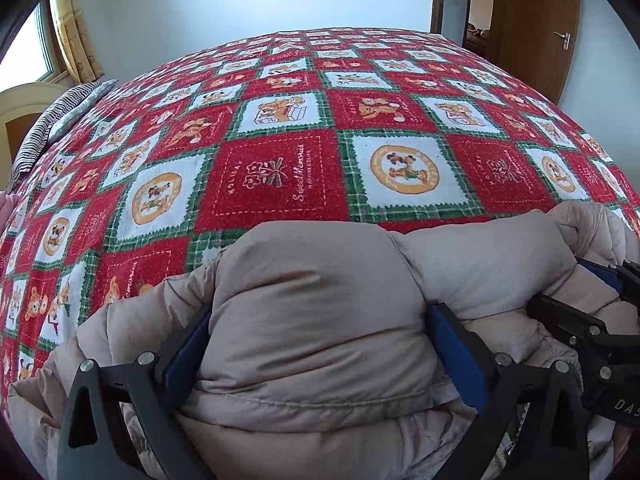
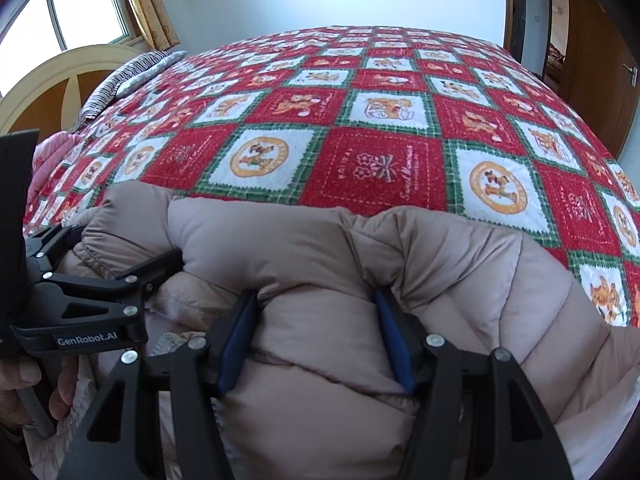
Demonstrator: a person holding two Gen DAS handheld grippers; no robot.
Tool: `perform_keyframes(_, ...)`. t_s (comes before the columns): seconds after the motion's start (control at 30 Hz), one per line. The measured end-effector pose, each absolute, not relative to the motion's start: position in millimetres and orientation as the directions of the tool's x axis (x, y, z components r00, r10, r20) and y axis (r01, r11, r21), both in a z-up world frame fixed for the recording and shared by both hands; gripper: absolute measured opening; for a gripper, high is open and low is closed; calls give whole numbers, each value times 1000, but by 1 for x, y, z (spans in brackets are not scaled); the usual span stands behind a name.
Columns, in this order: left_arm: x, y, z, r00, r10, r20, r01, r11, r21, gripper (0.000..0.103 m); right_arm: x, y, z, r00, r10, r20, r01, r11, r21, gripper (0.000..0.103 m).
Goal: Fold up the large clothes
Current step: 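Lift the held hem with both grippers and fold it toward the collar, then open both grippers and smooth the folded jacket flat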
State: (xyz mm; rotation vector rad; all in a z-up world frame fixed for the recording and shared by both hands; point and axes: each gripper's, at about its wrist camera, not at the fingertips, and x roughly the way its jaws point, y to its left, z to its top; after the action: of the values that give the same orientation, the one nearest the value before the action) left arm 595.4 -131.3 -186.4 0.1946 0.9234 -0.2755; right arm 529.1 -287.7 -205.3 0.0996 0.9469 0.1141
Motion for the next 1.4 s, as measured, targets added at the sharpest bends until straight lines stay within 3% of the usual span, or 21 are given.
perform_keyframes(1.4,599,-134,-190,570,-142,-809,317,947,57,102,533,-283,-209,571,110,-814,-47,994,102,66)
